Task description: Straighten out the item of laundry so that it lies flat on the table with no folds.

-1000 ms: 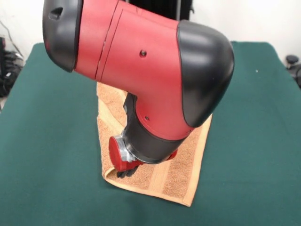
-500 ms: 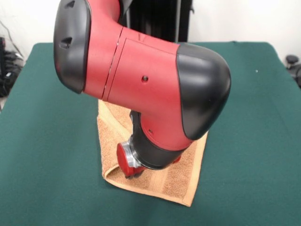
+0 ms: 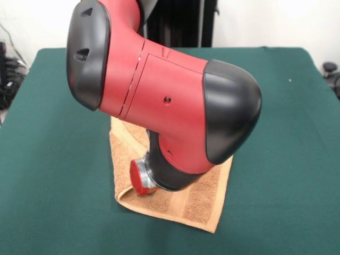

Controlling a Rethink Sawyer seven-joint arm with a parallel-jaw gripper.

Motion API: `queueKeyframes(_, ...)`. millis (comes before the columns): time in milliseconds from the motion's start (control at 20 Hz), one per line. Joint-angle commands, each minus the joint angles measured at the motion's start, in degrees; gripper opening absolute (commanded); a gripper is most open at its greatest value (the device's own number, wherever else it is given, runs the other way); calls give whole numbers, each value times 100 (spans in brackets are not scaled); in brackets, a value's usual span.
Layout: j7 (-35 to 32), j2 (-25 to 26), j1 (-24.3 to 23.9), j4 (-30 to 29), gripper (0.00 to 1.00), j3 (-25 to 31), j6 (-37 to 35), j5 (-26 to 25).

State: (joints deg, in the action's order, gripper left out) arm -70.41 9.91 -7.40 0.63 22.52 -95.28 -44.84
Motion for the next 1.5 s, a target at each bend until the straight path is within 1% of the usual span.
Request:
queueKeyframes(50,2003,-121,187,-508,0,807,-1074,-881)
queueKeyframes(250,2330,-218,181,-536,0,1123,-1466,-1570)
queueKeyframes(550,2386,-338,28,-679,0,1891,-1532,-2357)
queueKeyframes(1050,2373,-310,-335,-906,0,3075,-1360,-3167)
queueKeyframes(1300,2475,-291,-542,-1024,0,3660,-1772,-3381)
queueKeyframes(1400,2535,-260,-592,-1050,0,3811,-1931,-3553)
queueKeyframes(1500,2595,-186,-674,-1084,0,4012,-2122,-3622)
